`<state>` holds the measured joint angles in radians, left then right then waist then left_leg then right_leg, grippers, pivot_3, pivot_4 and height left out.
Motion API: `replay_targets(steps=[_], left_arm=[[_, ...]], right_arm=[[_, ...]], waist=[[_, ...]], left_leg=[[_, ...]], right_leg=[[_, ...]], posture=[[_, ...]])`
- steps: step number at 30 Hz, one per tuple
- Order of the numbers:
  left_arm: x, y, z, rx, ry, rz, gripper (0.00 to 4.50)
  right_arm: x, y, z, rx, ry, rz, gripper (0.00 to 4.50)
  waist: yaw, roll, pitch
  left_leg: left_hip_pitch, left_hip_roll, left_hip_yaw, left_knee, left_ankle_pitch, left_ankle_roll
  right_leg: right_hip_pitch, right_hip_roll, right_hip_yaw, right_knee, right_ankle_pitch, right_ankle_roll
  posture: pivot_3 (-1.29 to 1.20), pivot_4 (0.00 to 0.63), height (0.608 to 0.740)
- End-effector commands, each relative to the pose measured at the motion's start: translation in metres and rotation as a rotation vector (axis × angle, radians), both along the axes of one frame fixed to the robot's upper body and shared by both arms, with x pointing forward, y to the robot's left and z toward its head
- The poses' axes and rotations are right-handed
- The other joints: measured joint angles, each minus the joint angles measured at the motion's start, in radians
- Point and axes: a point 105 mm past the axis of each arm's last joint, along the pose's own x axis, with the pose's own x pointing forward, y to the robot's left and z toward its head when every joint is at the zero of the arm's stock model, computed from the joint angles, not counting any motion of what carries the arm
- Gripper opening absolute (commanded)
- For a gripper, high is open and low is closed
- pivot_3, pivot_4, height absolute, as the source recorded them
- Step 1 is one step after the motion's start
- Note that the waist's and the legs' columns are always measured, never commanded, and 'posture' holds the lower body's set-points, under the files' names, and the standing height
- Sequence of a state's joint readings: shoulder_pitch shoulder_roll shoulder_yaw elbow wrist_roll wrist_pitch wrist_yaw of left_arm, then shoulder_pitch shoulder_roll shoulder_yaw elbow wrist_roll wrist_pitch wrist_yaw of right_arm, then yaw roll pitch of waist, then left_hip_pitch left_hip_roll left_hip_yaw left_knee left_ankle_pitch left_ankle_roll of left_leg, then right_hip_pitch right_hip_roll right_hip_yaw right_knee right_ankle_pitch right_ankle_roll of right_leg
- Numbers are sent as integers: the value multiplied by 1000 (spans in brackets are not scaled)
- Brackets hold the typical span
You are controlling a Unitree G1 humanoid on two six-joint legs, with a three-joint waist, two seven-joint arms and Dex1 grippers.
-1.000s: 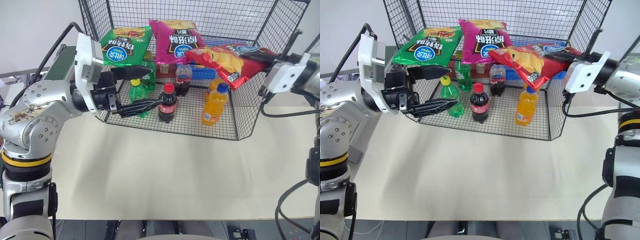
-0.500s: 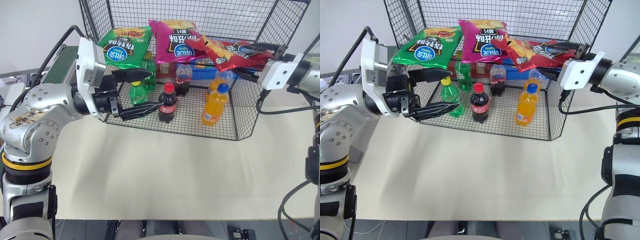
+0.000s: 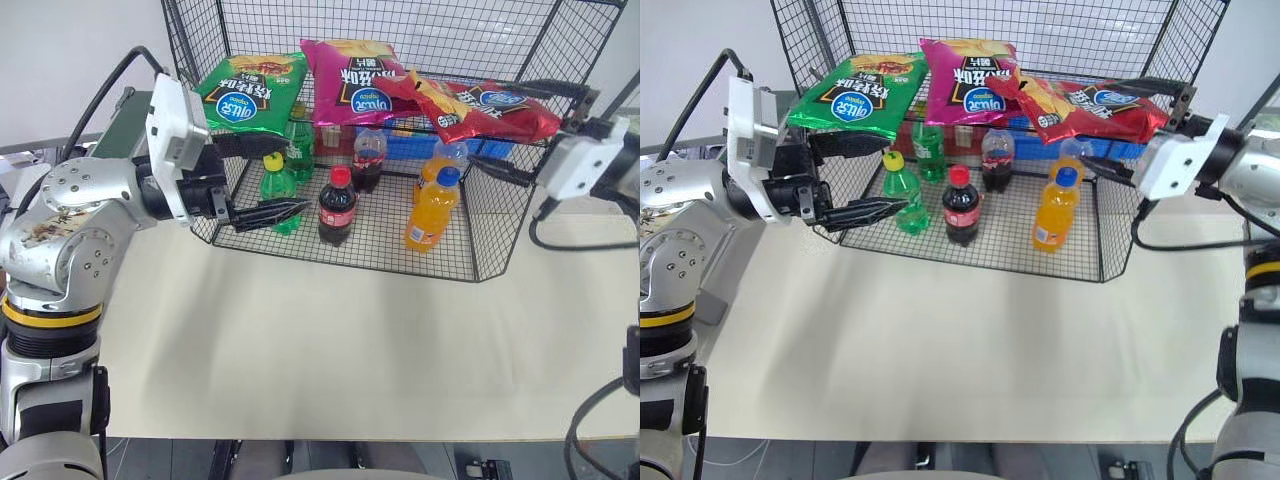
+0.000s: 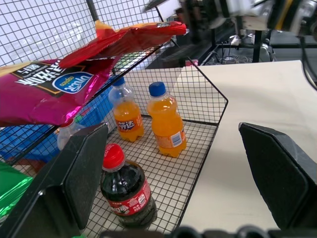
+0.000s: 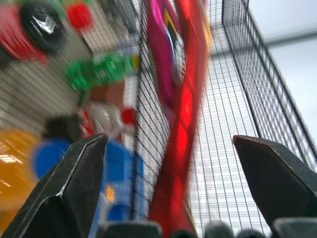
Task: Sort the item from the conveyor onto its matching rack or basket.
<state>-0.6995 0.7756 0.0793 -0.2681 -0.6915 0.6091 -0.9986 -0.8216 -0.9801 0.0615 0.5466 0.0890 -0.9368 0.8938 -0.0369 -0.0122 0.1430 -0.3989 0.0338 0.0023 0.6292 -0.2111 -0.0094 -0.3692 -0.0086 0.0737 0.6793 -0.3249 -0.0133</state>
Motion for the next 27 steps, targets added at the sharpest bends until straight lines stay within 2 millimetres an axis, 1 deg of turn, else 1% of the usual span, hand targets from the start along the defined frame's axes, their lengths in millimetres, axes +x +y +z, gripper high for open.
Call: replay_targets(steps=[1,4,7,10,13,17,20,24,27], left_arm=[[-3,-2,10,-3,-65,-13,4500],[-2,-5,9,2,-74,-27,4500],[0,-7,6,10,-79,-35,4500],[0,-9,7,2,-81,-42,4500],[0,-11,7,-3,-84,-44,4500],[-2,-10,6,-5,-85,-38,4500],[-2,-9,5,-8,-87,-29,4500],[-3,-8,4,-12,-87,-20,4500],[-4,-8,3,-12,-87,-17,4500]], right_arm=[[-25,27,32,69,-40,40,4477],[-37,57,44,133,-5,50,4477],[-37,81,53,168,59,-2,4477],[-32,95,53,168,123,-86,4477],[-33,113,59,200,140,-87,4477],[-25,120,55,168,183,-159,4477],[-20,124,63,190,162,-188,4477],[-13,118,69,179,135,-237,4477],[-9,112,69,163,130,-268,4477]], waist=[[-2,1,0],[-5,1,0],[-4,1,-1],[2,1,0],[5,1,0],[13,1,0],[15,1,-1],[18,1,-1],[18,1,-1]], left_leg=[[0,0,0,1,0,0],[1,0,0,1,0,0],[1,1,-1,2,0,0],[0,0,-1,3,0,0],[-1,0,-2,3,0,0],[-4,0,-2,4,0,1],[-4,0,-2,4,0,1],[-5,-1,-2,4,0,1],[-5,-1,-1,4,0,1]], right_leg=[[0,0,0,1,0,0],[0,1,1,1,0,0],[0,2,0,1,0,0],[-1,1,-1,1,0,0],[-2,1,-2,0,0,0],[-4,1,-2,0,0,0],[-4,1,-2,1,0,0],[-5,1,-2,0,0,0],[-5,1,-2,0,0,0]], posture=[[0,150,740],[0,150,740],[0,150,740],[0,150,740],[0,150,740],[0,150,740],[0,150,740],[0,150,740],[0,150,740]])
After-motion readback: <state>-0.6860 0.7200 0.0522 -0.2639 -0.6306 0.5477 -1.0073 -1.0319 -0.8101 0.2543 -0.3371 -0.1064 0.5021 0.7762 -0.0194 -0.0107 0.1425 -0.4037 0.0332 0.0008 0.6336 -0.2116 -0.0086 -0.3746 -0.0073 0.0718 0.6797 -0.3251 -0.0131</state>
